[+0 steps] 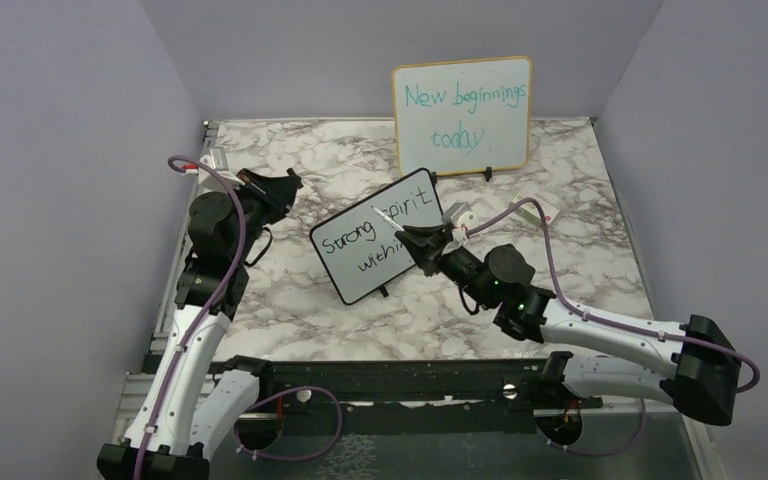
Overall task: Write a sentence on the whiteboard
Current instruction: Close the whiteboard marker at the center of the board.
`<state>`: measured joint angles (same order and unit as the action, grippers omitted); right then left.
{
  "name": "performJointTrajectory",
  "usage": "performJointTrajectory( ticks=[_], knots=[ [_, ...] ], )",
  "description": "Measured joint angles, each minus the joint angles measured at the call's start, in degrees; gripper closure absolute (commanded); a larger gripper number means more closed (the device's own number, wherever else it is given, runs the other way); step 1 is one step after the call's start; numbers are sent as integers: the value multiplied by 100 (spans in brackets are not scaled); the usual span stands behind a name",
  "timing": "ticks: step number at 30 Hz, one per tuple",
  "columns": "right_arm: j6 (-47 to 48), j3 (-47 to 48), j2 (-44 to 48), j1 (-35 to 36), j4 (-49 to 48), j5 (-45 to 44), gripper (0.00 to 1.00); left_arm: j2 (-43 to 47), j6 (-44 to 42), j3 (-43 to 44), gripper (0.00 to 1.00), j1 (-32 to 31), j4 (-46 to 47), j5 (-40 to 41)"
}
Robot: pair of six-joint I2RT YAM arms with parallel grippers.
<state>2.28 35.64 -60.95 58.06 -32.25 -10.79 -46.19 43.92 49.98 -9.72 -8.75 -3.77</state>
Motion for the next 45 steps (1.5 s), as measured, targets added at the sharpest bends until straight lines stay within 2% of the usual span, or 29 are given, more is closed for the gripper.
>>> performJointTrajectory(
  ticks=[5, 9, 16, 21, 45],
  knots=[
    [201, -181, -420, 258, -1259, 11, 99, 79, 538, -455, 100, -48, 1040, -439],
    [494, -205, -940, 520, -2319, -37, 99, 111, 866, -608, 100, -258, 1626, -446],
    [955, -61, -1674, 739, -3611, -229, 99, 212, 1167, -848, 100, -1200, 2391, -52],
    [1266, -61, -1731, 802, -4266, -686, 100, 177, 1394, -1113, 100, -1716, 2669, 376],
    [1388, 4, -1781, 863, -4107, -752, 100, 118, 1886, -1145, 100, -1919, 2802, 1067]
  ],
)
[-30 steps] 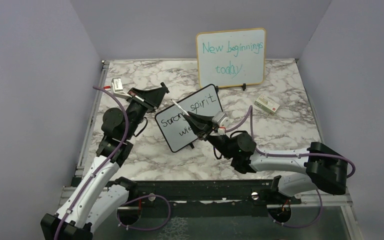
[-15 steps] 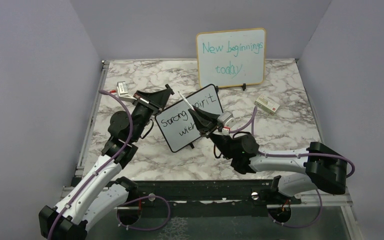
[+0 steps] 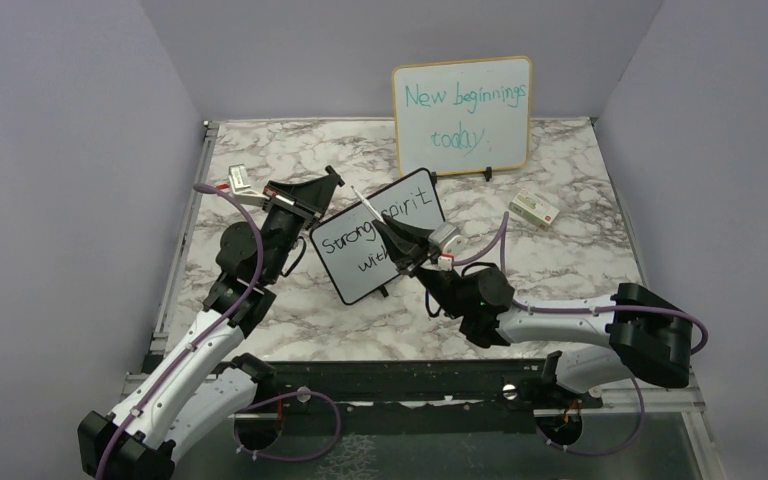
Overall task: Write a sentence on the whiteboard
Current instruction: Close the whiteboard marker at the center of the board.
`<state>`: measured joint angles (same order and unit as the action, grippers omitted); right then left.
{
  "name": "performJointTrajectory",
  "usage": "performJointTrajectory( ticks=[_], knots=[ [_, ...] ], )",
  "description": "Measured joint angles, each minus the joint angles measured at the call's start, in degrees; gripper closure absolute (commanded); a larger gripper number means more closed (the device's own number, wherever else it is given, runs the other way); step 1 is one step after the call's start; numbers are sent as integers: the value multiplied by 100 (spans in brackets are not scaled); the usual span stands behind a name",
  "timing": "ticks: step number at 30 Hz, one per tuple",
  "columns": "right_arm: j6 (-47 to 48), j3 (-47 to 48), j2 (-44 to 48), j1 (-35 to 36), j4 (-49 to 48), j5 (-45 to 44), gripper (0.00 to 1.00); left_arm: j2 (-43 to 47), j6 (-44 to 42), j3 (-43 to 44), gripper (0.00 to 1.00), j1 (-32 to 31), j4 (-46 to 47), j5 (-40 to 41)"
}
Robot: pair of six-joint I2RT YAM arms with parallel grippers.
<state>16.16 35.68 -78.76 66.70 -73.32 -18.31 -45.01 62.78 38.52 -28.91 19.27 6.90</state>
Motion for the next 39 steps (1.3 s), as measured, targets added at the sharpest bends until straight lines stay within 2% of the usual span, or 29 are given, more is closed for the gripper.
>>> performJointTrajectory(
  ticks=[39],
  knots=[
    [39, 186, -120, 0, 341, 13, 99, -146, 127, 2, 100, 0, 37, -192]
  ],
)
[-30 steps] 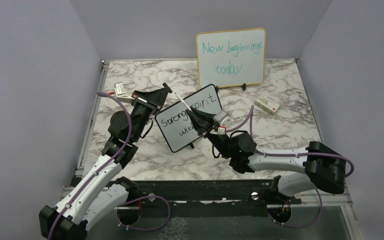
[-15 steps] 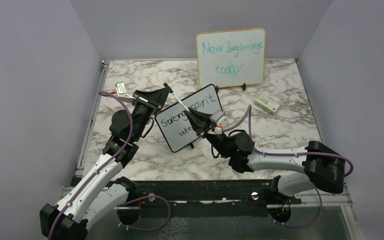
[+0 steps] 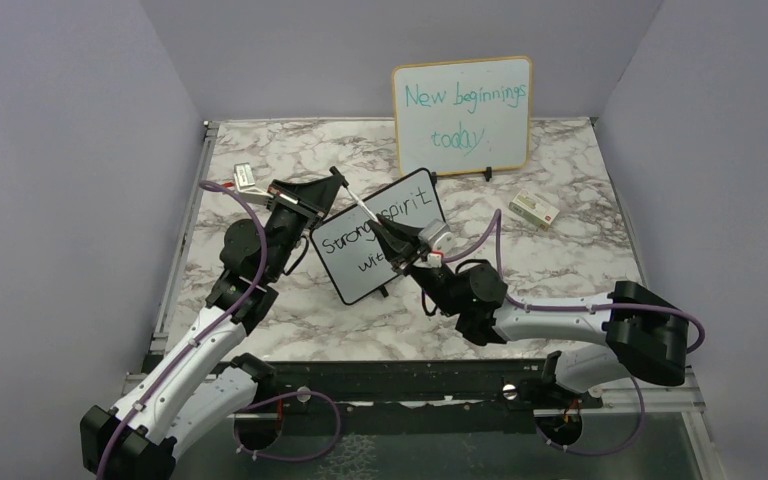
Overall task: Write a sentence on the whiteboard
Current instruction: Close the whiteboard marker at the center of the board.
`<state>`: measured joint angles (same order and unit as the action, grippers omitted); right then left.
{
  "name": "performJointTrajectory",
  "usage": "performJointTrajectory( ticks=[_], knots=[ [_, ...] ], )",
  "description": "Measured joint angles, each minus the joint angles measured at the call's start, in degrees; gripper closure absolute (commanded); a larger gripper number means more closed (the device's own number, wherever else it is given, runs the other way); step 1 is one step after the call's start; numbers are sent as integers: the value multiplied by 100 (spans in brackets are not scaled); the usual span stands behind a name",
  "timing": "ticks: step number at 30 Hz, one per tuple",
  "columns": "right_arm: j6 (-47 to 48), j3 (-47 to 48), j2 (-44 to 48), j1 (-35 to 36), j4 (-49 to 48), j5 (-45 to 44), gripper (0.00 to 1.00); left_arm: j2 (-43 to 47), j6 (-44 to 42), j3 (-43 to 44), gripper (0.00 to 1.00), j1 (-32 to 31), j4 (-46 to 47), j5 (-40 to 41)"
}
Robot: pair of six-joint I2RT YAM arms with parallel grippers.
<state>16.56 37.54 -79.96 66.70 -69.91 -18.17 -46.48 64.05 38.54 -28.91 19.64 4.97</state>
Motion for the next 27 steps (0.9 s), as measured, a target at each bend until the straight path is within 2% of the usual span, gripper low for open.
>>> performJointTrajectory(
  ticks=[27],
  knots=[
    [9, 92, -98, 0, -74, -356, 100, -195, 127, 0, 100, -17, 109, -319]
  ],
)
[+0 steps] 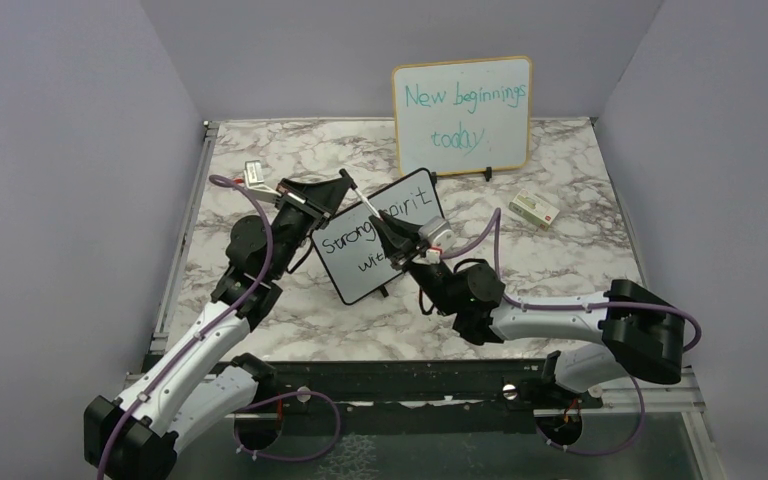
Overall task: Write a sentence on the whiteboard
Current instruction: Close the whiteboard marker at the center of the board.
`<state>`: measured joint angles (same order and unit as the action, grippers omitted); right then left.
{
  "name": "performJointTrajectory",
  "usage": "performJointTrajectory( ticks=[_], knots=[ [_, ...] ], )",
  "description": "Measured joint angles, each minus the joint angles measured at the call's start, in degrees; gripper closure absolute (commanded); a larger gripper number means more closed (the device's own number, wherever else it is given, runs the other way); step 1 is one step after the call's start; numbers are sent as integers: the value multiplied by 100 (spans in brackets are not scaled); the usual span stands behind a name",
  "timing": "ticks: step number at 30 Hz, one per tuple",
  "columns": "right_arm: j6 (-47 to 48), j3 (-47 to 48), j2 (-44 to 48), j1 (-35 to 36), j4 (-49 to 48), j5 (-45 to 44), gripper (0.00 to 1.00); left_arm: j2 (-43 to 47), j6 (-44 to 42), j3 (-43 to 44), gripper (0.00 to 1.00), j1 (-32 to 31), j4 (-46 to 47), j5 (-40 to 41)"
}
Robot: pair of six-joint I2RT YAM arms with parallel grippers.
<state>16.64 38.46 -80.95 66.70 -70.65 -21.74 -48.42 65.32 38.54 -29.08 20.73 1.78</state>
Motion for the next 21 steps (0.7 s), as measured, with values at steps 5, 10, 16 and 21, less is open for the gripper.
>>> performJointTrajectory(
  ticks=[5, 10, 16, 21],
  knots=[
    [74, 125, -149, 0, -138, -175, 100, -68, 35, 0, 100, -74, 107, -70],
    [240, 251, -428, 31, -540, -345, 100, -96, 55, 0, 100, -142, 188, -85],
    [479, 463, -769, 81, -964, -468, 100, -98, 15, 0, 100, -190, 348, 127],
    [527, 557, -855, 103, -1130, -481, 100, -96, -28, -46, 100, -315, 560, 348]
  ],
)
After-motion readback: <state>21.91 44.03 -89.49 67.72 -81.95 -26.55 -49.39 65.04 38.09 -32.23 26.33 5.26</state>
